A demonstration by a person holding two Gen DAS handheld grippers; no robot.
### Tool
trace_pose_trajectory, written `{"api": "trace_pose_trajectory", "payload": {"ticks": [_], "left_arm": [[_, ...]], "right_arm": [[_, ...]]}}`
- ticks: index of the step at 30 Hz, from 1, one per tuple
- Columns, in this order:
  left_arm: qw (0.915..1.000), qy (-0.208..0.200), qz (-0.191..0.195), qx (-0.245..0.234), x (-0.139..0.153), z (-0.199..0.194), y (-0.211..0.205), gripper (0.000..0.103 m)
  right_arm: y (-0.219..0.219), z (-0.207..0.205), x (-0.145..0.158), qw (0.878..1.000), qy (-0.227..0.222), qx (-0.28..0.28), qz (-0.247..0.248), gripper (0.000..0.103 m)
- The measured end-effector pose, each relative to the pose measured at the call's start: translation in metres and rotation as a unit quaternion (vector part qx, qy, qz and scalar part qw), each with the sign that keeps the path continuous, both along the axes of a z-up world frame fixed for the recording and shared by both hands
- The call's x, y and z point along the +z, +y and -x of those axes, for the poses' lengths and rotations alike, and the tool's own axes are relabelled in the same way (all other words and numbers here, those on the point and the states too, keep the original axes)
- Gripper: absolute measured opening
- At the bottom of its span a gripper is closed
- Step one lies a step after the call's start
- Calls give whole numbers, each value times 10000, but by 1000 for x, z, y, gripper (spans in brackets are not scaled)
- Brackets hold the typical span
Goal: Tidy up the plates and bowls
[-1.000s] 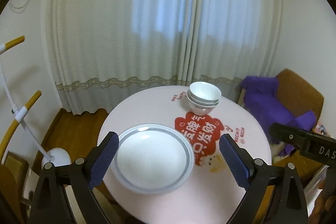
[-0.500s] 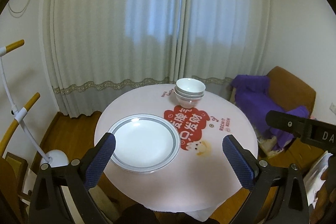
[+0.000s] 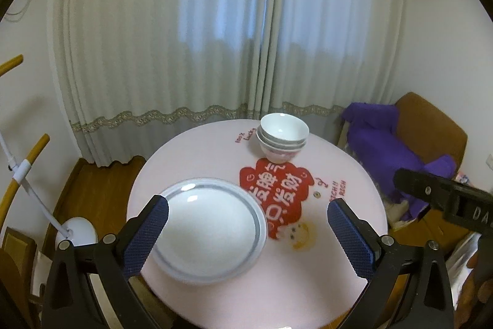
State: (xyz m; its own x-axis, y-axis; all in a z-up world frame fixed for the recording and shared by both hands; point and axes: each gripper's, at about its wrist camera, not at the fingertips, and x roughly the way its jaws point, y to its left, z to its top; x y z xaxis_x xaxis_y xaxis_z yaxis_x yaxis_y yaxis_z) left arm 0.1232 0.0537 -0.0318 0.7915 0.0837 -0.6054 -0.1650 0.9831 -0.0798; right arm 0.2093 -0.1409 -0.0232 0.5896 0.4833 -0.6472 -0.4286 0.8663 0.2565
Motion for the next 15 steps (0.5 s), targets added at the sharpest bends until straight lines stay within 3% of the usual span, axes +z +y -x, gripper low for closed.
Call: {"api": "trace_pose_trajectory", "payload": {"ticks": [7, 15], "left_arm": [[9992, 336, 1, -205, 10, -117, 23, 102], [9905, 1292, 88, -469, -16, -282, 52, 101]], "right_arm": [[20, -82, -12, 9996, 219, -61, 161, 66], [48, -201, -53, 9959, 872, -152, 193, 66]]}}
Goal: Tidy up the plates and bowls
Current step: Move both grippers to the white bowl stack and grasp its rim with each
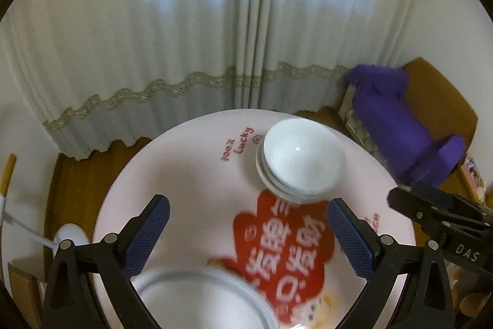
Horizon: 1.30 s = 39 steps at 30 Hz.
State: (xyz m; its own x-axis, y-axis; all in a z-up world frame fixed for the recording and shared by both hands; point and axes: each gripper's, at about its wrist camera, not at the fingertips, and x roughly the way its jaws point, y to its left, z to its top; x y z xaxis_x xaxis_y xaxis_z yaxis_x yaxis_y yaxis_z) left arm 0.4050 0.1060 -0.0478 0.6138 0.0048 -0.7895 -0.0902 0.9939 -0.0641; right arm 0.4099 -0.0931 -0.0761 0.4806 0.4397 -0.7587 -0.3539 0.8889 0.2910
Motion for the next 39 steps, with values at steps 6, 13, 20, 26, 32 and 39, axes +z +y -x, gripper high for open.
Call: {"api": "trace_pose_trajectory", "payload": {"ticks": [6, 13, 20, 26, 32, 39], "left_arm": [[9980, 589, 188, -93, -32, -93, 14, 92], [9926, 1112, 464, -129, -63, -158, 25, 77], [9893, 1356, 483, -241, -82, -194, 24, 57], [9876, 1393, 646, -338, -93, -204, 22, 51], [9873, 1330, 719, -496, -99, -202, 28, 31], [9882, 1244, 822, -358, -105, -189, 29, 28]], "right_arm": [[10, -72, -41, 9964, 738, -157, -376, 66], [31, -104, -69, 9930, 1154, -200, -156, 66], [37, -114, -87, 9875, 1559, -225, -65, 39], [41, -115, -88, 9861, 1649, -193, -62, 31], [43, -115, -88, 9864, 1632, -200, -41, 30], [46, -115, -88, 9870, 1598, -179, -16, 30]]}}
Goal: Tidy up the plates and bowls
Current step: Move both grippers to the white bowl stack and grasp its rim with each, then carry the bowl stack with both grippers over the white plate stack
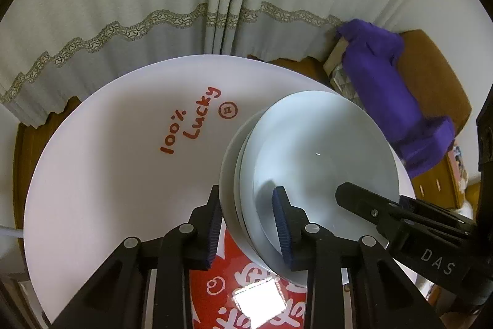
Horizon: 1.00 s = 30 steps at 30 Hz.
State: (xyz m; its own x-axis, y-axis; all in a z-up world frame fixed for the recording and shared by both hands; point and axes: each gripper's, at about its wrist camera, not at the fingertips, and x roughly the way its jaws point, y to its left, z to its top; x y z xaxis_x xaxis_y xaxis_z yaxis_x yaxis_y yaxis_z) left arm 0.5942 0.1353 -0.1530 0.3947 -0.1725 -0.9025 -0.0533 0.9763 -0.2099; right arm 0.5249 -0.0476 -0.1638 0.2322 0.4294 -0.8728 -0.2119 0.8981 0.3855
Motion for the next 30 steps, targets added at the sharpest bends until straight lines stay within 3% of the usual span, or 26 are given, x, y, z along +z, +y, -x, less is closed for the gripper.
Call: {"api": "trace_pose_trajectory", "payload": {"ticks": [9, 18, 25, 30], "left_arm": [[9994, -208, -170, 233, -2, 20, -17, 27], [9990, -137, 127, 404, 1, 34, -11, 24], [9976, -305, 202, 580, 0, 60, 1, 24], [9981, -260, 163, 532, 11, 81, -6, 24]], "right_arm": [[-5, -3, -5, 9994, 5, 316, -166, 30], [-6, -10, -5, 9986, 272, 408, -202, 29], [2, 7, 2, 9974, -85, 713, -29, 29], [-6, 25, 4, 9975, -49, 699, -127, 29]]}}
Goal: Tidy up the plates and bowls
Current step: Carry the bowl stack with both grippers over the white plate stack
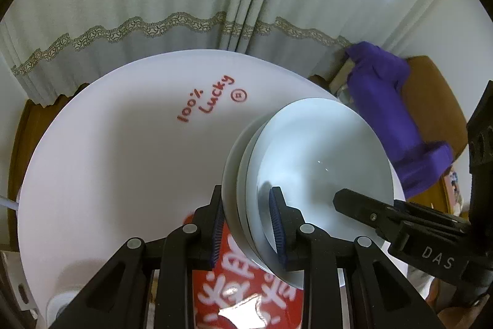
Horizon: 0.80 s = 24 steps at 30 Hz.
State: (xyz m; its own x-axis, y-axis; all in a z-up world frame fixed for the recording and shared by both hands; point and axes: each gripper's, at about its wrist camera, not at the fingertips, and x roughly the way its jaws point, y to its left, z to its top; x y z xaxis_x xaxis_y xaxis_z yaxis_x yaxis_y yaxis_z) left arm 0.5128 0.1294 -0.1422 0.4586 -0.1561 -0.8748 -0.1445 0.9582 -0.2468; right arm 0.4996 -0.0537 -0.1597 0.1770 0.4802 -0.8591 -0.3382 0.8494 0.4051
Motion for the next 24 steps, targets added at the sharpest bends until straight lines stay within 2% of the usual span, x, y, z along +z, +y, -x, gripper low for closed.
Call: {"api": "trace_pose_trajectory", "payload": {"ticks": [7, 18, 24], "left_arm": [[9999, -123, -10, -7, 25, 45, -7, 24], [10000, 35, 30, -1, 40, 110, -21, 24], [9999, -106, 32, 47, 63, 139, -23, 24]], "right_arm": [[-7, 30, 26, 9998, -212, 59, 33, 29], [-29, 82, 22, 9999, -26, 101, -10, 29], [-35, 105, 37, 9998, -149, 147, -22, 29]]}}
